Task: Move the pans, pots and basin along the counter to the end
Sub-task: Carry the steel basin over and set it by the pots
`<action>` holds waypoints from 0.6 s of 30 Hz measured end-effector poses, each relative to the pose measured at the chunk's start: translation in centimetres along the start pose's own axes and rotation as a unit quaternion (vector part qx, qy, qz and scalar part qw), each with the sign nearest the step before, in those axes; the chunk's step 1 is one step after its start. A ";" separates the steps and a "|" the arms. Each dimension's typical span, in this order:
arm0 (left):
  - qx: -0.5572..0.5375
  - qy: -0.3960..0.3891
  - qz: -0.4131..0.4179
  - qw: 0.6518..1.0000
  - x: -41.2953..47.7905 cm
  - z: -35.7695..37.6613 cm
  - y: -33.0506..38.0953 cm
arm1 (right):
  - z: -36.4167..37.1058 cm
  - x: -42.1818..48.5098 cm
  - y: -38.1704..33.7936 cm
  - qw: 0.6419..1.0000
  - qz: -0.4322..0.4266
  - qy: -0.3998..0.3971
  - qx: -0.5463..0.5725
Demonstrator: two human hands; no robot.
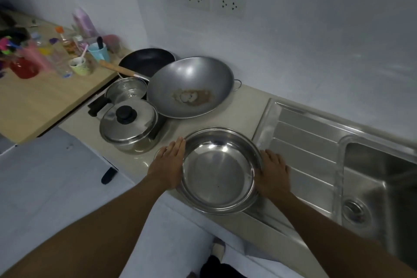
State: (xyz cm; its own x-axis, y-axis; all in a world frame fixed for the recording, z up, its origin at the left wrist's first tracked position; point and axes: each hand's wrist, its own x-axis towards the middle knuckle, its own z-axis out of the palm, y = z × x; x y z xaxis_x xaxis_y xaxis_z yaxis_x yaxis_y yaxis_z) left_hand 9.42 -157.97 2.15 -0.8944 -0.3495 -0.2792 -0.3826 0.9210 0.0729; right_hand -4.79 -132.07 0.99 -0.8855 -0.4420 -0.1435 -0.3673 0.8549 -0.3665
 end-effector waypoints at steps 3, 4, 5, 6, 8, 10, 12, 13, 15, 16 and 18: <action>0.006 -0.027 -0.001 1.000 1.8 0.1 -0.5 | 0.8 1.7 -0.5 1.000 0.006 0.004 -0.009; 0.006 -0.033 0.000 0.999 2.4 0.2 -0.6 | 1.1 2.1 -0.7 1.000 0.009 0.009 -0.008; 0.001 -0.037 -0.002 0.999 2.9 0.2 -0.9 | 1.3 2.5 -1.0 1.000 0.014 0.015 -0.008; -0.007 -0.040 -0.006 0.999 3.5 0.1 -1.1 | 1.6 3.0 -1.2 1.000 0.019 0.018 -0.010; -0.013 -0.038 -0.005 0.999 4.5 0.0 -1.6 | 2.1 3.8 -1.8 0.999 0.020 0.027 -0.021; -0.006 -0.037 0.006 0.999 5.3 0.0 -1.9 | 2.5 4.4 -2.3 0.999 0.023 0.036 -0.027; -0.016 -0.042 0.010 0.999 6.0 0.0 -2.2 | 2.9 4.8 -2.8 0.999 0.035 0.028 -0.030; -0.022 -0.040 0.011 0.999 6.3 0.1 -2.4 | 3.0 4.8 -3.0 0.998 0.040 0.027 -0.033; -0.028 -0.030 0.018 0.999 7.0 0.5 -2.8 | 3.3 5.1 -3.3 0.997 0.047 0.031 -0.046; -0.032 -0.023 0.022 0.999 7.1 0.8 -3.0 | 3.4 5.3 -3.4 0.997 0.045 0.032 -0.056; -0.035 -0.010 0.024 0.999 6.9 1.5 -3.0 | 3.4 5.3 -3.4 0.996 0.033 0.026 -0.082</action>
State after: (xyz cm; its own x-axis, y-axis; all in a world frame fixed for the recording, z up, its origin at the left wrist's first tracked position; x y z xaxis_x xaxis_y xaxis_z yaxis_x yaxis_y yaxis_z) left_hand 4.72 -162.90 -1.43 -0.9076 -0.3006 -0.2932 -0.3548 0.9224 0.1527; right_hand -7.24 -138.25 -1.67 -0.9215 -0.3716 -0.1129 -0.3449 0.9167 -0.2020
